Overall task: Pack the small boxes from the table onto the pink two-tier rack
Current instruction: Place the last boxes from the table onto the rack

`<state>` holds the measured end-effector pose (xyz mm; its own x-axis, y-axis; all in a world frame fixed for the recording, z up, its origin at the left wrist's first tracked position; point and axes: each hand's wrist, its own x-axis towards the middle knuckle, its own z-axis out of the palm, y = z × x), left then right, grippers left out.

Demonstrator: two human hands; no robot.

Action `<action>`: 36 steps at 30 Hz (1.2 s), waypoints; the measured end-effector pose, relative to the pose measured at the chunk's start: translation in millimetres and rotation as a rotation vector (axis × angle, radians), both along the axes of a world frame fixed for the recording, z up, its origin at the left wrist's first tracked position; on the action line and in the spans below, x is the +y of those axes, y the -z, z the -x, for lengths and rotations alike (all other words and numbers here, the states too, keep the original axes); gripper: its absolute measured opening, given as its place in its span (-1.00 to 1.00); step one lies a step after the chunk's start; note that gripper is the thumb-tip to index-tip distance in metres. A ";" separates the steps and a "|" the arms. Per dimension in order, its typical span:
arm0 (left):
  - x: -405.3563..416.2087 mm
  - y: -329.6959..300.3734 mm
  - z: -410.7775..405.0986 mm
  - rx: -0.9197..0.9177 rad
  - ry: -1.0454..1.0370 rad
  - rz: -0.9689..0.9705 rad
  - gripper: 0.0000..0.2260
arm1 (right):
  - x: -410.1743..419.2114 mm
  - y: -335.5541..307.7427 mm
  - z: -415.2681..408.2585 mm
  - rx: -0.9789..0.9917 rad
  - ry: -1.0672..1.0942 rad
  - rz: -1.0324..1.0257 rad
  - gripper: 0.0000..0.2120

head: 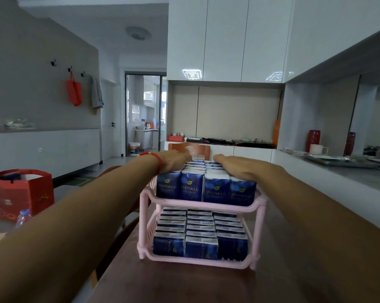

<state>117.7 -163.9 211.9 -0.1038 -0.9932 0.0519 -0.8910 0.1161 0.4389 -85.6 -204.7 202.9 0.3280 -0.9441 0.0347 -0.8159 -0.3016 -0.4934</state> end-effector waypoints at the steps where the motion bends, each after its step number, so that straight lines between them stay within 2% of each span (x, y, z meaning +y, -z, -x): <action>1: -2.6 0.7 -1.3 -0.001 0.011 -0.017 -0.63 | -4.9 2.4 0.9 0.005 0.009 0.035 -0.01; 5: -8.9 5.4 -9.4 -0.060 0.008 0.077 -0.60 | -9.2 6.4 3.4 -0.007 -0.032 0.166 -0.46; 7: -9.3 6.1 -11.5 -0.045 0.017 0.120 -0.62 | -10.9 7.3 3.9 0.002 -0.039 0.189 -0.53; 10: -8.8 4.2 -11.3 0.055 -0.005 0.123 -0.61 | -12.6 5.4 3.5 0.054 -0.035 0.207 -0.44; 14: -9.3 -0.5 -12.0 0.113 -0.003 0.069 -0.58 | -3.2 -1.0 4.0 0.091 -0.014 0.173 -0.14; 18: -9.6 -0.8 -10.7 0.191 0.003 -0.050 -0.47 | 10.2 -9.3 4.4 -0.022 -0.084 0.097 -0.30; 19: -8.2 -0.4 -8.9 0.188 0.017 -0.065 -0.48 | 11.8 -10.1 2.8 -0.033 -0.102 0.057 -0.28; 22: -1.1 1.9 -1.0 0.146 0.055 -0.095 -0.52 | 3.4 -1.7 -2.5 0.027 -0.096 -0.098 -0.02; 23: -0.3 2.8 1.1 0.097 0.070 -0.087 -0.55 | 2.8 0.4 -4.4 0.052 -0.092 -0.086 -0.03; 26: -1.4 4.5 1.5 -0.014 0.080 -0.008 -0.57 | 8.8 2.4 -8.9 0.109 -0.080 0.127 -0.32; 28: -3.4 4.9 -0.5 -0.029 0.059 0.048 -0.55 | 12.8 1.7 -8.1 0.145 -0.076 0.208 -0.40; 32: -9.5 7.9 -6.1 -0.034 0.051 0.075 -0.54 | 16.4 -1.3 -5.9 0.111 -0.086 0.188 -0.32; 34: -9.7 8.9 -8.5 -0.015 0.047 0.076 -0.52 | 29.0 -7.6 -2.9 0.051 -0.192 0.128 -0.25; 36: -10.0 9.7 -9.6 -0.038 0.055 0.087 -0.53 | 43.4 -13.3 2.6 0.040 -0.352 0.046 -0.31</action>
